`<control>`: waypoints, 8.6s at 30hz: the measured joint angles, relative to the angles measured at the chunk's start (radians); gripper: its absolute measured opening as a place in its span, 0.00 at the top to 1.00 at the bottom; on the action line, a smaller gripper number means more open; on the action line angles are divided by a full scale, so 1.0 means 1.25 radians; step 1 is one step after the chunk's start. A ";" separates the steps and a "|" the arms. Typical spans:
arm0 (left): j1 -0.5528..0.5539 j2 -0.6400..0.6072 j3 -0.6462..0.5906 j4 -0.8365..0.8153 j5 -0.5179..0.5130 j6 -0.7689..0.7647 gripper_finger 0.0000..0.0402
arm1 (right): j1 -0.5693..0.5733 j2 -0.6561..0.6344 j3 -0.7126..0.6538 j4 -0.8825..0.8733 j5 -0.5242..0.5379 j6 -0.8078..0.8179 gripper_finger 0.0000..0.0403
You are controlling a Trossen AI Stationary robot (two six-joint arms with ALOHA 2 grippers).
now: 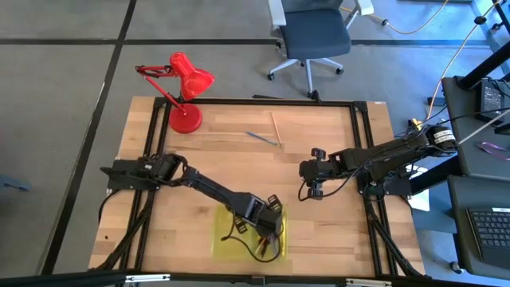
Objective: Pick & place school supplies into a supply box
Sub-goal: Put the violet scissors into the yellow supply box, then put the pink pencil into the yellow supply box
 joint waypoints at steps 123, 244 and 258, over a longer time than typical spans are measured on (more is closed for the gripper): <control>0.233 -0.761 -0.871 0.728 -0.132 -0.490 0.43 | -0.463 0.518 0.294 0.033 -0.099 0.026 0.94; 0.233 -0.760 -0.871 0.723 -0.135 -0.433 0.44 | -1.064 0.465 0.254 0.019 -0.172 -0.232 0.58; 0.233 -0.760 -0.871 0.723 -0.133 -0.433 0.44 | -0.909 0.465 0.247 -0.035 -0.128 -0.241 0.89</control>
